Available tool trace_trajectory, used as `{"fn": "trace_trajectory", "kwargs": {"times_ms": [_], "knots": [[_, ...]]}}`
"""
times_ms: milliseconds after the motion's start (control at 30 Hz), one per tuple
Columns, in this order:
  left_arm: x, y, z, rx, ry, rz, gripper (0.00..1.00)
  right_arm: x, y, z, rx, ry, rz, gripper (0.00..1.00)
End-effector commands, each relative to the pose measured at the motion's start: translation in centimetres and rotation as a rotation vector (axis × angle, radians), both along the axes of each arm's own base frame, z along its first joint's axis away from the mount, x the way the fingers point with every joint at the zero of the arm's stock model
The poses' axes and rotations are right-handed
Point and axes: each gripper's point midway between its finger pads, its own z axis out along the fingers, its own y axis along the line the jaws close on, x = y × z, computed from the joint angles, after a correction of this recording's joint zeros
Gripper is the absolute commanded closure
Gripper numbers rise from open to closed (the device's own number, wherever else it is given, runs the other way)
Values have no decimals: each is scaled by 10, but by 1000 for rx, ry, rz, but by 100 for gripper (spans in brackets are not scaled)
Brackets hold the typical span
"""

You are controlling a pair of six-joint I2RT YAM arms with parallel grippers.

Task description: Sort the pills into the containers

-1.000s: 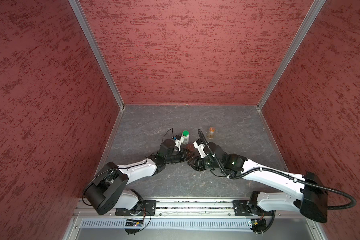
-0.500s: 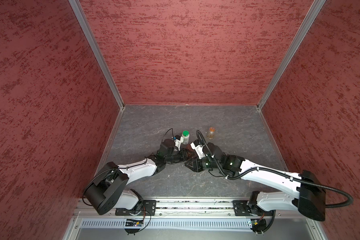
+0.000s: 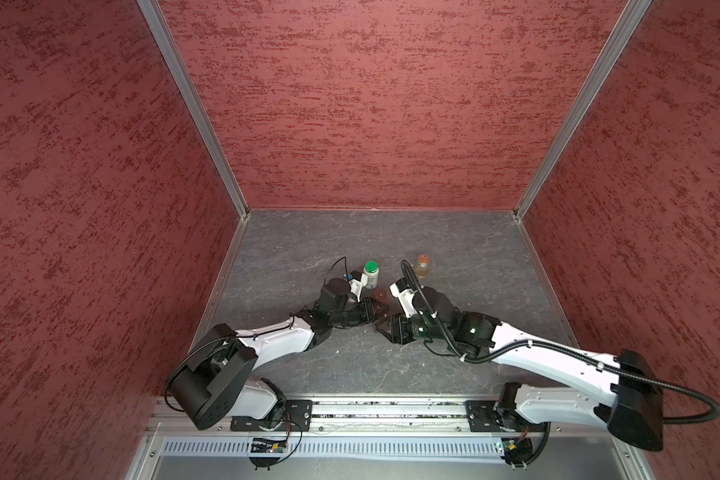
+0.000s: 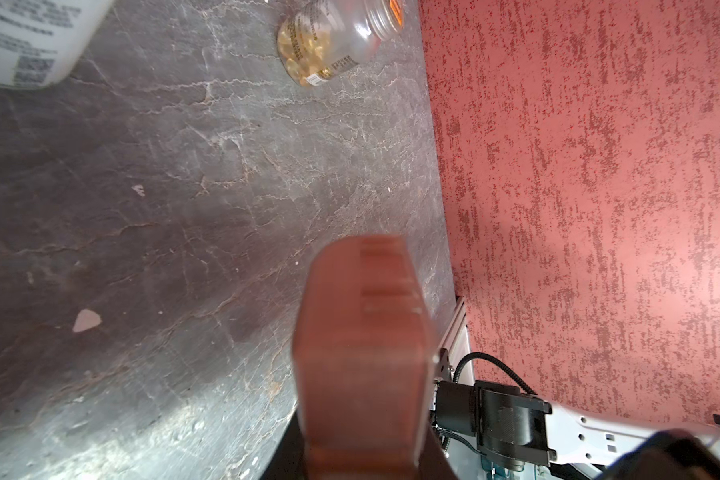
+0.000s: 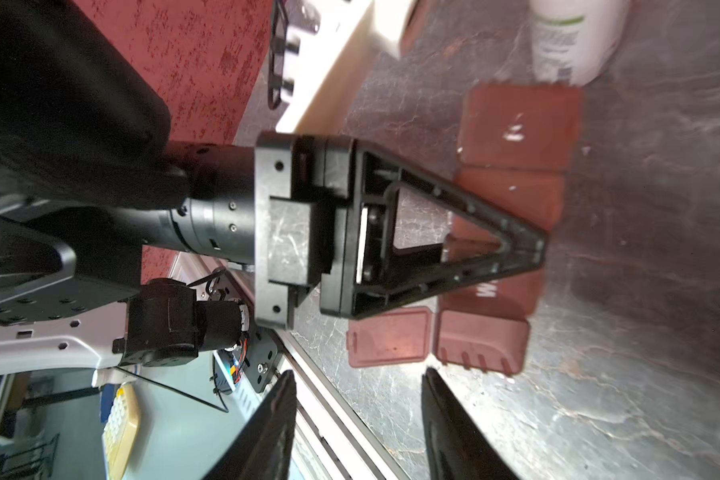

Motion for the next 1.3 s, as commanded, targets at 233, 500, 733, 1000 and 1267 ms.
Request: {"fn": "trace_trajectory", "kwargs": {"times_ms": [233, 500, 733, 1000, 1267], "knots": [[5, -12, -27, 62, 25, -27, 100, 30, -83, 27, -86, -144, -335, 45], [14, -35, -44, 42, 83, -69, 100, 21, -101, 1, -102, -83, -381, 46], [20, -47, -53, 53, 114, -79, 100, 17, -116, 4, -64, -96, -426, 45], [19, -44, -73, 104, 183, -60, 100, 16, -114, -12, -90, -64, -424, 45], [14, -37, -84, 143, 205, -54, 93, 17, -108, -20, -92, -51, -412, 45]]}}
